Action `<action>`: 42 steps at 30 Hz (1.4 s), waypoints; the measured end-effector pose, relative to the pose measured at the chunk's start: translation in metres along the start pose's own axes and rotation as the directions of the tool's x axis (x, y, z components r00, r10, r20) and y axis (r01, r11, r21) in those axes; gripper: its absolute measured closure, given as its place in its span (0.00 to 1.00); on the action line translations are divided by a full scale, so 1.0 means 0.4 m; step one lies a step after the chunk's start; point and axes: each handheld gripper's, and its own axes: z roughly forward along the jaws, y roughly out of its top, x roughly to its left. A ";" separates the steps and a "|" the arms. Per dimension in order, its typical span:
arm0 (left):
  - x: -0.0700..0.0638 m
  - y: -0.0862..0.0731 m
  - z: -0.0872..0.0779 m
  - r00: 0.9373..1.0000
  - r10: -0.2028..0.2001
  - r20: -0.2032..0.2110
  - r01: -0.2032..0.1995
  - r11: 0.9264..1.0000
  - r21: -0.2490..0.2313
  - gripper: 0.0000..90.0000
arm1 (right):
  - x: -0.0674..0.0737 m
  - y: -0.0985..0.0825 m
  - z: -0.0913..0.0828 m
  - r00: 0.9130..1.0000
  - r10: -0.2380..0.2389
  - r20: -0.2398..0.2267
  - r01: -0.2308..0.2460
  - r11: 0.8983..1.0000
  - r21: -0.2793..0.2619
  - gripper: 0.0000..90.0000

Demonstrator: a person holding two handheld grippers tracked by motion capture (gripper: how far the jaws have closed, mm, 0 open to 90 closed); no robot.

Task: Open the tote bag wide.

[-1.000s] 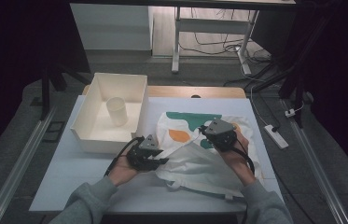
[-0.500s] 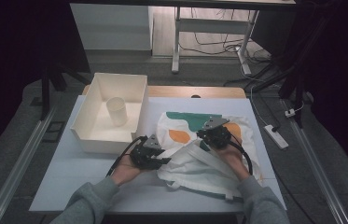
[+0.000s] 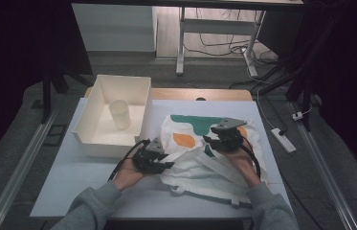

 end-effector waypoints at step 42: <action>0.006 -0.007 -0.010 1.000 -0.005 0.000 0.005 1.000 -0.021 0.71 | 0.124 -0.042 -0.083 0.970 -0.149 -0.192 0.188 0.960 0.206 0.96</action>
